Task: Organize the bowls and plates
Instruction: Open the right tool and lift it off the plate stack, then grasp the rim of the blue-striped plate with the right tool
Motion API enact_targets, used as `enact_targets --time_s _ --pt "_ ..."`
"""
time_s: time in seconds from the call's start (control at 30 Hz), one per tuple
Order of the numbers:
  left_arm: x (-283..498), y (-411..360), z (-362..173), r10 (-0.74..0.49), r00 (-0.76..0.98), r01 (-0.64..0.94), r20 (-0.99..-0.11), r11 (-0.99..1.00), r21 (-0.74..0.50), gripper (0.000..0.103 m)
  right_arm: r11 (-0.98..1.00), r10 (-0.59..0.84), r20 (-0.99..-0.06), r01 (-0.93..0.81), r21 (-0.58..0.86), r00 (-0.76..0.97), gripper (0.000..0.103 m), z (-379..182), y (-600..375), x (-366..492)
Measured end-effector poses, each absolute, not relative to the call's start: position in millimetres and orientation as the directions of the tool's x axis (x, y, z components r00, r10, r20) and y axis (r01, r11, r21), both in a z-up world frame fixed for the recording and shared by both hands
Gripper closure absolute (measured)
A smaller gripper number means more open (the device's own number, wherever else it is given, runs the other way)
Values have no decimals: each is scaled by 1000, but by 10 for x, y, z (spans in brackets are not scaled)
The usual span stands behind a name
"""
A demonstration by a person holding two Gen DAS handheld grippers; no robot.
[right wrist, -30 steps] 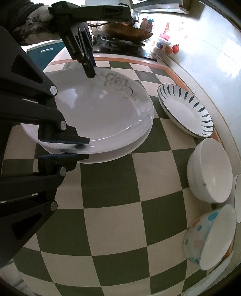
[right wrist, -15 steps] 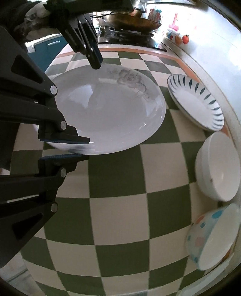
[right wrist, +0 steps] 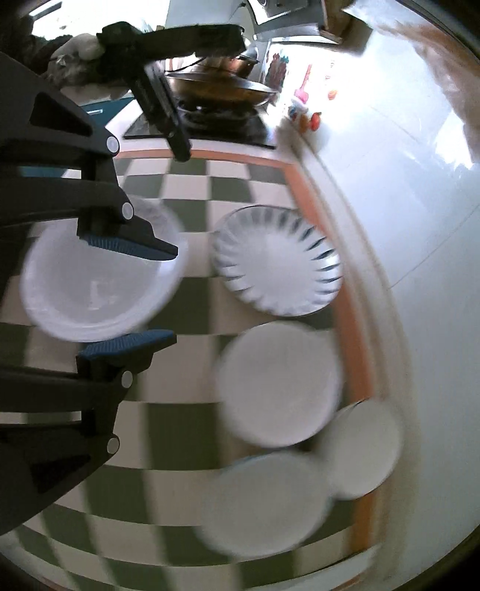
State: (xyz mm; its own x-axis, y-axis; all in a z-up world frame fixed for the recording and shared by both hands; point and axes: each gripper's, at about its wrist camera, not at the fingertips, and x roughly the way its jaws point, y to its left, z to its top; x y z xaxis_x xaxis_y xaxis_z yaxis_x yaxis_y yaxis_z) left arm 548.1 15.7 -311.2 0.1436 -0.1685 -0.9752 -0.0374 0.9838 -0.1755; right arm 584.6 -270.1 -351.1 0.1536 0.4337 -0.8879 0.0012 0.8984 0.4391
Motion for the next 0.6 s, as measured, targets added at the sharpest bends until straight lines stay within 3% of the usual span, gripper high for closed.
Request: enact_targets --time_s 0.3,0.53,0.6 --pt "6105 254 -3704 -170 37 -145 -985 974 -173 78 928 365 -930 -96 361 37 61 -4074 -2281 7180" --pt "6298 215 -4093 -185 -33 -167 -982 970 -177 78 938 323 -945 -113 328 -58 62 -4570 -2144 7612" --pt "6311 193 -4132 -193 -20 -161 -981 969 -188 79 949 286 -955 -113 293 -76 72 -4696 -2128 7676"
